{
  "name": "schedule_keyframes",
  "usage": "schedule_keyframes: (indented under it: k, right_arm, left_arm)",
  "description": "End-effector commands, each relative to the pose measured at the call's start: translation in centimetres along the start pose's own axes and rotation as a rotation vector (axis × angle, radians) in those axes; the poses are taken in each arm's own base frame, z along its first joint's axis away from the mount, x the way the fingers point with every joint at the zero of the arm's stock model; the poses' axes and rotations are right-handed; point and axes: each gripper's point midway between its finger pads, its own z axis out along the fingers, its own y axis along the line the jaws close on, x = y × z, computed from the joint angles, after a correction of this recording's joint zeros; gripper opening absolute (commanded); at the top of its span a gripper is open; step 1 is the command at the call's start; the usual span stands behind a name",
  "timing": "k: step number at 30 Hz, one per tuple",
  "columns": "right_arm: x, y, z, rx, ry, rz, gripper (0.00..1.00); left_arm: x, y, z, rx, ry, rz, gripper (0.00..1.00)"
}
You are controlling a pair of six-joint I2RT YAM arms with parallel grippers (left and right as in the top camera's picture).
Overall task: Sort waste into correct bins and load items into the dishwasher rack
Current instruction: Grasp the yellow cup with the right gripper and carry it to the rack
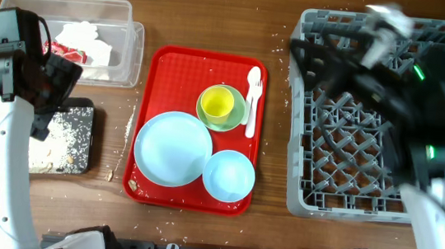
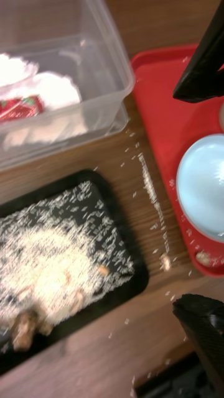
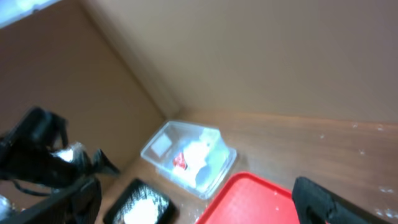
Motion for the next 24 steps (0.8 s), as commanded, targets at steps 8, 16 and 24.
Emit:
schedule_keyframes:
  k: [8, 16, 24]
  right_arm:
    - [14.4, -1.7, 10.8, 0.318, 0.752, -0.378, 1.00]
    - [23.8, -3.8, 16.5, 0.292, 0.908, -0.009, 1.00]
    - [26.4, -3.8, 19.0, 0.471, 0.868, -0.282, 0.49]
  left_arm:
    - [-1.9, 1.9, -0.5, -0.094, -0.114, -0.002, 1.00]
    - [-1.9, 1.9, -0.5, -0.094, -0.114, -0.002, 1.00]
    - [-1.9, 1.9, -0.5, -0.094, -0.114, -0.002, 1.00]
